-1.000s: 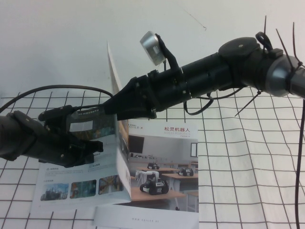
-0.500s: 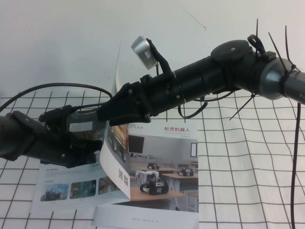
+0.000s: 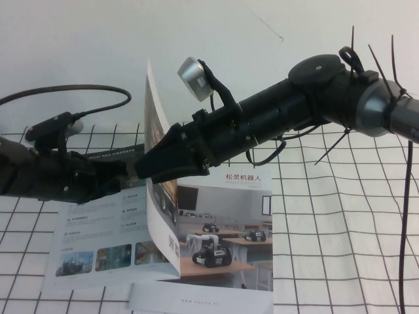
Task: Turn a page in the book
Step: Open the closed book
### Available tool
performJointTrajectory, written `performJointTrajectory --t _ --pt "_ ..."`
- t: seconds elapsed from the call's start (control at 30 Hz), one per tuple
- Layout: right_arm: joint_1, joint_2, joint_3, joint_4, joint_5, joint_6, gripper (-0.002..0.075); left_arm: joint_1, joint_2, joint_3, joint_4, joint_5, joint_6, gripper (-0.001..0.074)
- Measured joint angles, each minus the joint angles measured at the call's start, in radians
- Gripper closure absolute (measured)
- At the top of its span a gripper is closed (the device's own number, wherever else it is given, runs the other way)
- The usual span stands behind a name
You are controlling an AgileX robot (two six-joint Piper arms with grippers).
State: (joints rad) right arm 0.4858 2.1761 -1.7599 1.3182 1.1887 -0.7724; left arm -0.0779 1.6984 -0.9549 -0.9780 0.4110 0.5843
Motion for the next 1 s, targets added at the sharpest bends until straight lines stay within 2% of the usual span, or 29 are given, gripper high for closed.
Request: performJointTrajectory --t 0.43,0.73,0.87,1.0 --pt "0.003 0.0 0.0 -0.117 0.0 -0.012 0.0295 0.044 -0.208 0.0 0.002 0.028 0.0 0.0737" --pt "0.009 0.0 0.0 -0.126 -0.03 -0.024 0.0295 0.048 -0.27 -0.119 0.004 0.288 0.023 0.0737" --pt "0.009 0.0 0.0 -0.126 -0.03 -0.026 0.0295 0.02 -0.27 -0.202 -0.002 0.313 0.024 0.0737" --pt "0.009 0.0 0.0 -0.126 -0.03 -0.03 0.0295 -0.045 -0.263 -0.264 -0.004 0.32 0.024 0.0737"
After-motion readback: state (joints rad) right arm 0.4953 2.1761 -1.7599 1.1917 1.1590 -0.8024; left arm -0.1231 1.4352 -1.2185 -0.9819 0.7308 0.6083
